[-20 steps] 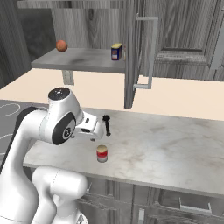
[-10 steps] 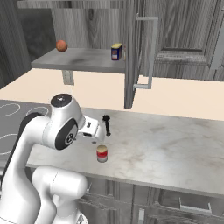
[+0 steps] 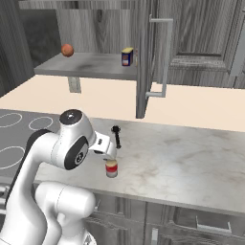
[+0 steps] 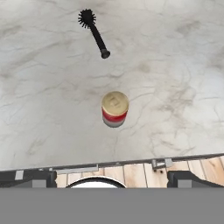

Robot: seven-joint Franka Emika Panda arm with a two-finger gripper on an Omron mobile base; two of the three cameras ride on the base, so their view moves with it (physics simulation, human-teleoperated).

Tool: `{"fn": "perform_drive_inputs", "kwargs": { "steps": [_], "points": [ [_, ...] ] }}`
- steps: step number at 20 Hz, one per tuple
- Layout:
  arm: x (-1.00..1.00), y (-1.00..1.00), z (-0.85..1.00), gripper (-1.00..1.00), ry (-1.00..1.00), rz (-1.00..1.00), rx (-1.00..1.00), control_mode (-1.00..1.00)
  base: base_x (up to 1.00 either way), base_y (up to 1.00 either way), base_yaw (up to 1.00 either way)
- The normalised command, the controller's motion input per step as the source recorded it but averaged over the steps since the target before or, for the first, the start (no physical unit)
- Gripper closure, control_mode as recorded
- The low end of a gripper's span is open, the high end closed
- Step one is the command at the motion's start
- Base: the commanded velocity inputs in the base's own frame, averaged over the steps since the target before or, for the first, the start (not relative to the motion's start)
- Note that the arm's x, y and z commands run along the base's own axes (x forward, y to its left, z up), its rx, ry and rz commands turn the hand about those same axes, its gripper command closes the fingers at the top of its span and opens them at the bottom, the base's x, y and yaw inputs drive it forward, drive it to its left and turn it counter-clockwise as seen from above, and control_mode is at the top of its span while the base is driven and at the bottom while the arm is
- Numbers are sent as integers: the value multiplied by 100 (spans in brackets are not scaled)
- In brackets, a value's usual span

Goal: Pick the cans from the counter and place them in their designated side in the cabinet.

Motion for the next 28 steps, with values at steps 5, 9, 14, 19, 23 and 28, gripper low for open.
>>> {"fn": "perform_drive_inputs", "kwargs": {
  "steps": [5, 9, 14, 19, 23, 28],
  "points": [
    [10, -1, -8, -100, 0, 0, 1, -100, 0, 0, 0],
    [13, -1, -5, -100, 0, 0, 1, -100, 0, 0, 0],
    [15, -1, -7, -100, 0, 0, 1, -100, 0, 0, 0],
    [16, 0, -8, -100, 2, 0, 1, -100, 0, 0, 0],
    [16, 0, -10, -100, 6, 0, 0, -100, 0, 0, 0],
    [16, 0, -11, -100, 3, 0, 1, -100, 0, 0, 0]
  ]
}}
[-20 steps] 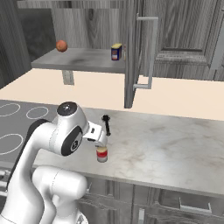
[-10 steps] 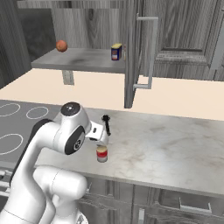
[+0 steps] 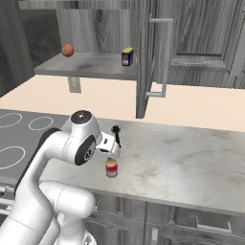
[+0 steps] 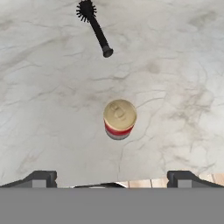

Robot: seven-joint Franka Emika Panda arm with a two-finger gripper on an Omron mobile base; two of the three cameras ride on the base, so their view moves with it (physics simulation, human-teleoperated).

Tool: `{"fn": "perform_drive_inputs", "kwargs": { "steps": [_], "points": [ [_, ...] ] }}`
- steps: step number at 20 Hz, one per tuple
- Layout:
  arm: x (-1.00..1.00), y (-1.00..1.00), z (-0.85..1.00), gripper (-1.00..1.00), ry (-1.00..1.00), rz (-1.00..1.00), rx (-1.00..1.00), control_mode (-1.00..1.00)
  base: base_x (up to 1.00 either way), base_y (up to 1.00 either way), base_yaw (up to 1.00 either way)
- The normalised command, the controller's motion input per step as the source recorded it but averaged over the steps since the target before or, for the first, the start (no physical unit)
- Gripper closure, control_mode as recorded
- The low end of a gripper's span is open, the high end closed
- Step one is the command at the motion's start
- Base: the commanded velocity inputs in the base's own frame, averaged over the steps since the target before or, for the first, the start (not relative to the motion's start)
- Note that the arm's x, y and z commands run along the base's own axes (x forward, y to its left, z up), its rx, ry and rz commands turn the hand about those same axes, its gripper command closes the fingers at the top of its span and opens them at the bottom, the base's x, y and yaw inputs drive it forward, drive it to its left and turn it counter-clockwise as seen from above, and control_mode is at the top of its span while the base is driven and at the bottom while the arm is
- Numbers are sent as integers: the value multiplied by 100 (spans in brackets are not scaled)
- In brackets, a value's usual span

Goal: Pick the cans from the counter and place them in their designated side in the cabinet.

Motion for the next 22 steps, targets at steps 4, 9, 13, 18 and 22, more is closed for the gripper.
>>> {"fn": "perform_drive_inputs", "kwargs": {
  "steps": [4, 9, 13, 18, 22],
  "points": [
    [12, 0, -15, -100, 2, 0, 1, -100, 0, 0, 0],
    [13, 0, -17, -100, 1, 0, 1, -100, 0, 0, 0],
    [11, -1, -16, -100, 0, 0, 1, -100, 0, 0, 0],
    [10, -4, -17, -100, 0, 0, 0, -100, 0, 0, 0],
    [10, -4, -18, -100, 0, 0, 0, -100, 0, 0, 0]
  ]
}}
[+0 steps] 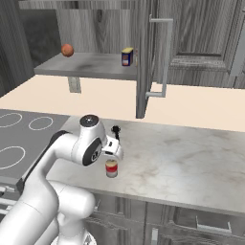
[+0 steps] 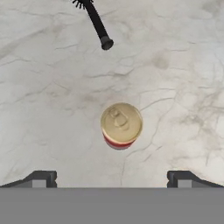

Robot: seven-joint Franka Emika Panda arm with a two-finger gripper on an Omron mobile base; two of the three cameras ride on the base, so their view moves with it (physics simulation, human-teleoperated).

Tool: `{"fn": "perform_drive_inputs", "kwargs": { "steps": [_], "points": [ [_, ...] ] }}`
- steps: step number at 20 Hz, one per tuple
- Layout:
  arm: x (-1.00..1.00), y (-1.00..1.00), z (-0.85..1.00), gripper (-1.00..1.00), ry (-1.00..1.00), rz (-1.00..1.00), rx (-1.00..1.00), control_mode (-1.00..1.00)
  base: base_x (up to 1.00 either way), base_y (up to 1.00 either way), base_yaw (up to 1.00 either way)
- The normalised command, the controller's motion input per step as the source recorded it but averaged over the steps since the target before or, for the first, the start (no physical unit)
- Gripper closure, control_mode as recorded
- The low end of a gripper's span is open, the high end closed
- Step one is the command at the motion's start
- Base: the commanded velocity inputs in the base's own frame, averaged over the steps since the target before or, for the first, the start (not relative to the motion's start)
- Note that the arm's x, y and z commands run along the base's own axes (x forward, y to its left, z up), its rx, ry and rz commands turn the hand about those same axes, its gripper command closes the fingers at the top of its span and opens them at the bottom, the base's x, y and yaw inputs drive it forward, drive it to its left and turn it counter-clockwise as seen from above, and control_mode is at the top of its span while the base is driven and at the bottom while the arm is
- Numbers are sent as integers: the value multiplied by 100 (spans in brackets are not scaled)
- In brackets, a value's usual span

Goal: Pick the cans from the counter and place them in their designated side in the cabinet.

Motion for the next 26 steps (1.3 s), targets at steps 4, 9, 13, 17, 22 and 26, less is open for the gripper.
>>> {"fn": "perform_drive_inputs", "kwargs": {
  "steps": [4, 9, 13, 17, 22, 26],
  "points": [
    [10, -6, -19, -100, 0, 0, 0, -100, 0, 0, 0],
    [10, -5, -20, -100, 1, 0, 0, -100, 0, 0, 0],
    [10, -5, -21, -100, 2, 0, 0, -100, 0, 0, 0],
    [10, -4, -19, -100, 1, 0, 0, -100, 0, 0, 0],
    [13, -5, -21, -100, 1, 0, 0, -100, 0, 0, 0],
    [14, -5, -22, -100, 2, 0, 0, -100, 0, 0, 0]
  ]
}}
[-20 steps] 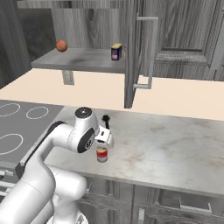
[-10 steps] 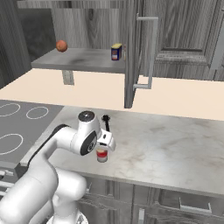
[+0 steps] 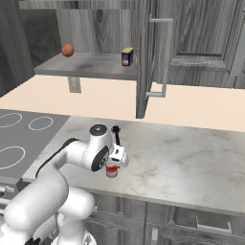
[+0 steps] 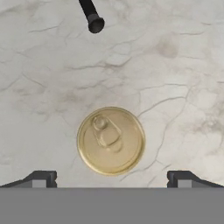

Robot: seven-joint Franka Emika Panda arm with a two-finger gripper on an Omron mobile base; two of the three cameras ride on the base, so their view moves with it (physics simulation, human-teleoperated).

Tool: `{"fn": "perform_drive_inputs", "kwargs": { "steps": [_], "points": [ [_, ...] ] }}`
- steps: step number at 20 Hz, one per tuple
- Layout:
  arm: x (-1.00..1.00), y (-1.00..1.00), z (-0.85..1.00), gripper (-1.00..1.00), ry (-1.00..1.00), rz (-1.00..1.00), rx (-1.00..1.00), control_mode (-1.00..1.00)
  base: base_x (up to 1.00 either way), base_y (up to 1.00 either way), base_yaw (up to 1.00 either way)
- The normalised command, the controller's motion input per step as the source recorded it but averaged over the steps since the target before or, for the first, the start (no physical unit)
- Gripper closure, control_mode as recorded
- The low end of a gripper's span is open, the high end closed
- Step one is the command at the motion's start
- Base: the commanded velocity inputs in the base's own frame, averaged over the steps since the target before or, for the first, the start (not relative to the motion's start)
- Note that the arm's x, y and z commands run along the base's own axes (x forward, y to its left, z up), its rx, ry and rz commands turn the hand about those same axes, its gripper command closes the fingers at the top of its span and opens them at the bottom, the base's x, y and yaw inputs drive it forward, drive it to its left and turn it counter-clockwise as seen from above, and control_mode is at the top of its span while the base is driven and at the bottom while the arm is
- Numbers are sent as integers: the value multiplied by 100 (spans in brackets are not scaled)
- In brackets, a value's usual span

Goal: Pick the cans from the counter and place them in their designated side in the cabinet.

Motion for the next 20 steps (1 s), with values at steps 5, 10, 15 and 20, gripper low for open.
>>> {"fn": "perform_drive_inputs", "kwargs": {
  "steps": [5, 10, 15, 20],
  "points": [
    [12, -3, -20, -100, 1, 0, 0, -100, 0, 0, 0],
    [12, 0, -22, -100, 1, 0, 0, -100, 0, 0, 0],
    [12, 0, -23, -100, 1, 0, 0, -100, 0, 0, 0],
    [12, 0, -24, 100, 2, 0, 0, -100, 0, 0, 0]
  ]
}}
